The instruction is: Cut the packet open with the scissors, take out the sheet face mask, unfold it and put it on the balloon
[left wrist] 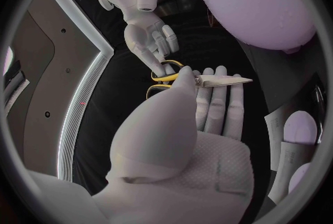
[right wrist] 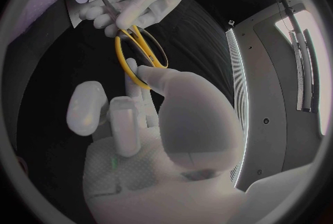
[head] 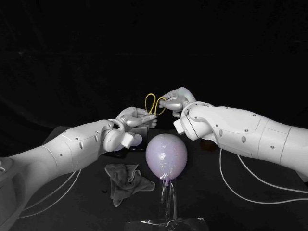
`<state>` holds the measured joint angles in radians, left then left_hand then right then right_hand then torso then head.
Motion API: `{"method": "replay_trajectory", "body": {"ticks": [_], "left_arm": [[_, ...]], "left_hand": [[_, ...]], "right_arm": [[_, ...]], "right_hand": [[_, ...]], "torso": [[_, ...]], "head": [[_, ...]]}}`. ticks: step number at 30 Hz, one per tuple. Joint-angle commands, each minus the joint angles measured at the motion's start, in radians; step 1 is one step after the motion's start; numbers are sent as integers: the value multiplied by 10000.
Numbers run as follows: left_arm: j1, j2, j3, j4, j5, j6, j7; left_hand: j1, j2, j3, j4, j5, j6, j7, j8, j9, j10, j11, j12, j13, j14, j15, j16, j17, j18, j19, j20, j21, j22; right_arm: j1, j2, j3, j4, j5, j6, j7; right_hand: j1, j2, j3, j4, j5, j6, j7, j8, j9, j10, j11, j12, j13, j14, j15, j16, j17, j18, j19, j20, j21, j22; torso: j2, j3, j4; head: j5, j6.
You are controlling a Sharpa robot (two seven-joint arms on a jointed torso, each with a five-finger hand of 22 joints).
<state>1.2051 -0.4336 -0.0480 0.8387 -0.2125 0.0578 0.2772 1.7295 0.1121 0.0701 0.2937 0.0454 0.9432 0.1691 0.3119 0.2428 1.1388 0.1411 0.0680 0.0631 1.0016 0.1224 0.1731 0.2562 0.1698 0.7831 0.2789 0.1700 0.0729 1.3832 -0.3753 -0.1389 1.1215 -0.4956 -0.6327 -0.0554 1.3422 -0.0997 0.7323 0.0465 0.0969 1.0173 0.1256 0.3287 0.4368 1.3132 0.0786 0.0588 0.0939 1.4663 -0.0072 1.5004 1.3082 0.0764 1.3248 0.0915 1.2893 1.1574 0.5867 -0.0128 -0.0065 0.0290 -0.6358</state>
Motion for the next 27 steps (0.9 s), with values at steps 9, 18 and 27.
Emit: {"method": "replay_trajectory", "body": {"ticks": [9,18,27], "left_arm": [[22,-18,14,-9,459,587,-80],[22,-3,14,17,484,596,-143],[22,-6,14,40,445,481,-151]], "left_hand": [[-589,500,447,-12,27,-127,-2,36,107,195,-73,-44,8,200,-73,95,176,164,401,8,137,42],[-626,554,708,-27,24,-85,-71,95,185,272,-108,-33,14,201,-101,94,249,146,589,-14,219,60],[-593,437,1110,-35,28,-8,-207,226,345,425,-148,-14,24,255,-142,118,349,143,671,-22,238,47]], "right_arm": [[-26,-67,6,-177,-119,82,-60],[-123,-77,4,-257,-275,153,119],[-146,-101,-2,-316,-78,320,905]], "right_hand": [[-71,119,6,-101,80,39,12,50,36,278,-215,61,14,624,-86,52,364,183,-60,-9,-36,-17],[-193,110,12,-132,113,-25,42,37,58,209,-187,37,9,612,-66,35,306,204,-132,0,-115,-115],[-826,-380,-722,-275,381,-963,537,-495,-24,-1208,195,41,-275,-234,324,-1134,-2398,750,-2111,280,-2353,-2818]], "torso": [[-4,4,-9],[1,8,-4],[-8,5,-8]], "head": [[-46,-42],[-98,-76],[-117,-71]]}}
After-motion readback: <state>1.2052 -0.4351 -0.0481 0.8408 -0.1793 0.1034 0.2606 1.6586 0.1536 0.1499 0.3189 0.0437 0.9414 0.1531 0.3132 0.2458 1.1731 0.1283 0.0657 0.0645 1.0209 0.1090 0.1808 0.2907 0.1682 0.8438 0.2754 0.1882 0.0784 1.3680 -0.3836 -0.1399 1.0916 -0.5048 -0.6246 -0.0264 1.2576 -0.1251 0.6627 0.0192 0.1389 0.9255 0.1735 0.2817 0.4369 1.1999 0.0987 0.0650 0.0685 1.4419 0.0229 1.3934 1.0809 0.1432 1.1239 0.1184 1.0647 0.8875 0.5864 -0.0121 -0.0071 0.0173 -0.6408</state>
